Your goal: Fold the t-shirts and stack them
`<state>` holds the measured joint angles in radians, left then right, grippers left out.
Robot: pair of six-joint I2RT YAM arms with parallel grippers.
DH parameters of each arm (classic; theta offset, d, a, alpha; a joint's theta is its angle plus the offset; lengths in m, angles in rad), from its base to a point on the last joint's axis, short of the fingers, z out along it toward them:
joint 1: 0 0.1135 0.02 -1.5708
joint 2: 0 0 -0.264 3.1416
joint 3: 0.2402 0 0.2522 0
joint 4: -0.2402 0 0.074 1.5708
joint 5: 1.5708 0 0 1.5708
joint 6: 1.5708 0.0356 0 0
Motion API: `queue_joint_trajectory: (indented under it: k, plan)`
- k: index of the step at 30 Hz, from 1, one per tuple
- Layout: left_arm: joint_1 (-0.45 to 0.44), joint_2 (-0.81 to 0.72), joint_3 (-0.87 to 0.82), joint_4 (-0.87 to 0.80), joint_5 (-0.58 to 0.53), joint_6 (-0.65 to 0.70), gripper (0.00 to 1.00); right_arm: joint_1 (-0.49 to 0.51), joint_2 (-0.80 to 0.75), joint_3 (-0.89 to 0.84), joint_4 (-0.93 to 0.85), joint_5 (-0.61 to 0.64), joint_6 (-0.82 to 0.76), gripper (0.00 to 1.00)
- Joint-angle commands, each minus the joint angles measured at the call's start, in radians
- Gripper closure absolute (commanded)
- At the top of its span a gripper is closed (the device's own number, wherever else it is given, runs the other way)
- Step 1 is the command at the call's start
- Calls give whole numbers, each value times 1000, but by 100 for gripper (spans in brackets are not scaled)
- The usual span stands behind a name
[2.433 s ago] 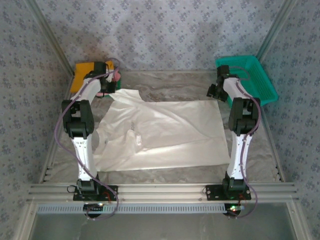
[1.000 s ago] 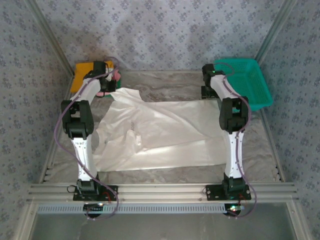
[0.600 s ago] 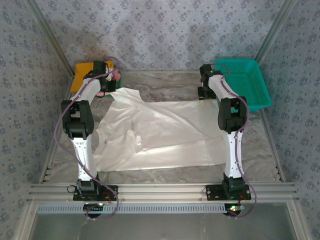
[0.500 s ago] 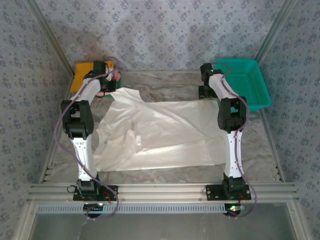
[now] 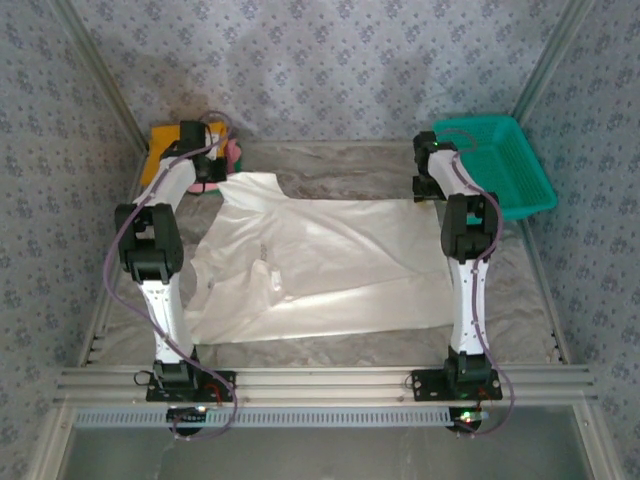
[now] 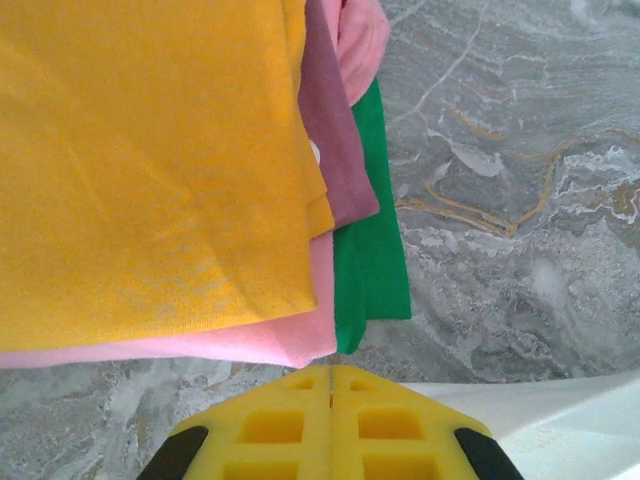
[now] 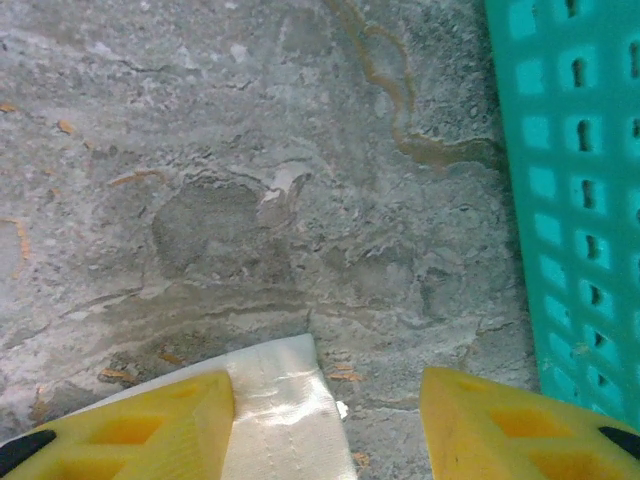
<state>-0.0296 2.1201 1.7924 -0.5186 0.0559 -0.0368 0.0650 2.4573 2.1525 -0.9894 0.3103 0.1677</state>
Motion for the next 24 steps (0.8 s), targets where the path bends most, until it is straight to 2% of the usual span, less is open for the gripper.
queue_joint_trajectory:
  k: [1, 4, 8, 11, 14, 16, 20, 22, 24]
  plan:
    - [10, -42, -7, 25, -11, -17, 100, -5, 16, 6, -15, -108, 4, 48]
    - [9, -42, -10, 25, -14, -12, 100, -13, 4, -29, 10, -201, 41, 57]
    - [8, -42, -6, 22, -16, -6, 100, -9, -7, -61, 43, -242, 53, 68]
    - [10, -42, -1, 20, -11, -9, 100, -6, -11, -61, 50, -236, 50, 78]
    - [9, -40, 2, 19, -9, -8, 100, -5, -20, -52, 42, -222, 38, 80]
    - [9, -37, 7, 17, -10, -8, 100, -5, -36, -51, 42, -201, 34, 88]
    - [7, -22, 30, 7, -3, -10, 100, -5, -53, -40, 40, -187, 22, 93]
    - [5, -14, 49, -3, 2, -12, 100, -5, -58, -34, 38, -181, 20, 100]
    - [0, -7, 68, -7, 2, -9, 100, -5, -67, -34, 41, -179, 21, 100]
